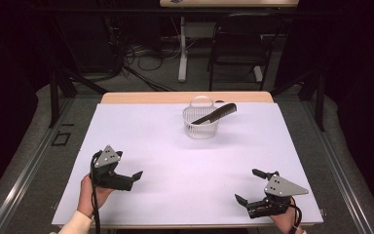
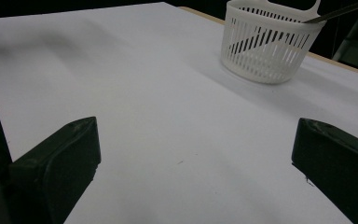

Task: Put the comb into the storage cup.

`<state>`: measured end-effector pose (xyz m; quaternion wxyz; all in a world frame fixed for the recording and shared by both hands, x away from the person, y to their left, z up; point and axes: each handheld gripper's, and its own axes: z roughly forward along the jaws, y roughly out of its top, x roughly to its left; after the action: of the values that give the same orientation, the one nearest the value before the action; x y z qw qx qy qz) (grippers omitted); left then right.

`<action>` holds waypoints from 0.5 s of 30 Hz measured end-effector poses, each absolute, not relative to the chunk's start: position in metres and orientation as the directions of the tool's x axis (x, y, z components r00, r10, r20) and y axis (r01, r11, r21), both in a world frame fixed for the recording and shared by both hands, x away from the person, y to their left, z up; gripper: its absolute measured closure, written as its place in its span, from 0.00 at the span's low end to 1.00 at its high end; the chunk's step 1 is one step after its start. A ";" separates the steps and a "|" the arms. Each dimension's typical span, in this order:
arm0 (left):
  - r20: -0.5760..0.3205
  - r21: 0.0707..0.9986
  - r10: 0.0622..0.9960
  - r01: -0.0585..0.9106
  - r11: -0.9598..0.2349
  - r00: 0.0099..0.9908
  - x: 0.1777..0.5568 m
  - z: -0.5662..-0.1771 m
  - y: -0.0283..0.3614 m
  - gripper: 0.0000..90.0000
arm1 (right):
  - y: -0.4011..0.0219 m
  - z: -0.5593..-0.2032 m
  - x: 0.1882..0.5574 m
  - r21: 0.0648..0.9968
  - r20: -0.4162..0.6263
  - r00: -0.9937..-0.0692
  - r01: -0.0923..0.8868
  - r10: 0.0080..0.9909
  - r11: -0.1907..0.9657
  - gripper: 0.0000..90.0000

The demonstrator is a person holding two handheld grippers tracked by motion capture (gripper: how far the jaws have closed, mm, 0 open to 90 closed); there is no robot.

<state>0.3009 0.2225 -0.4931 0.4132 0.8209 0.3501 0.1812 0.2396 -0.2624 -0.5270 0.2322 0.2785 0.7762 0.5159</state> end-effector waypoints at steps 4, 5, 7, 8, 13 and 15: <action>0.008 0.815 0.736 0.422 -0.396 0.677 0.296 -0.495 0.228 0.00 | -0.262 -0.527 0.240 0.929 -0.074 -0.736 0.195 0.673 0.315 0.01; 0.007 0.816 0.739 0.424 -0.394 0.673 0.295 -0.496 0.229 0.00 | -0.262 -0.527 0.240 0.929 -0.073 -0.736 0.195 0.673 0.315 0.01; -0.001 0.816 0.745 0.431 -0.385 0.667 0.293 -0.497 0.232 0.00 | -0.262 -0.527 0.240 0.928 -0.076 -0.735 0.195 0.673 0.317 0.01; -0.004 0.817 0.747 0.433 -0.381 0.665 0.292 -0.498 0.233 0.00 | -0.262 -0.527 0.240 0.928 -0.077 -0.735 0.195 0.674 0.318 0.01; -0.010 0.826 0.762 0.435 -0.359 0.647 0.285 -0.501 0.240 0.00 | -0.262 -0.527 0.240 0.928 -0.076 -0.735 0.195 0.674 0.317 0.01; -0.001 0.832 0.776 0.431 -0.349 0.631 0.281 -0.503 0.244 0.00 | -0.262 -0.527 0.240 0.928 -0.077 -0.735 0.194 0.674 0.318 0.01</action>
<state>0.2814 0.2436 -0.5029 0.4263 0.7961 0.3789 0.2025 0.2397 -0.2623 -0.5272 0.2337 0.2792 0.7773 0.5131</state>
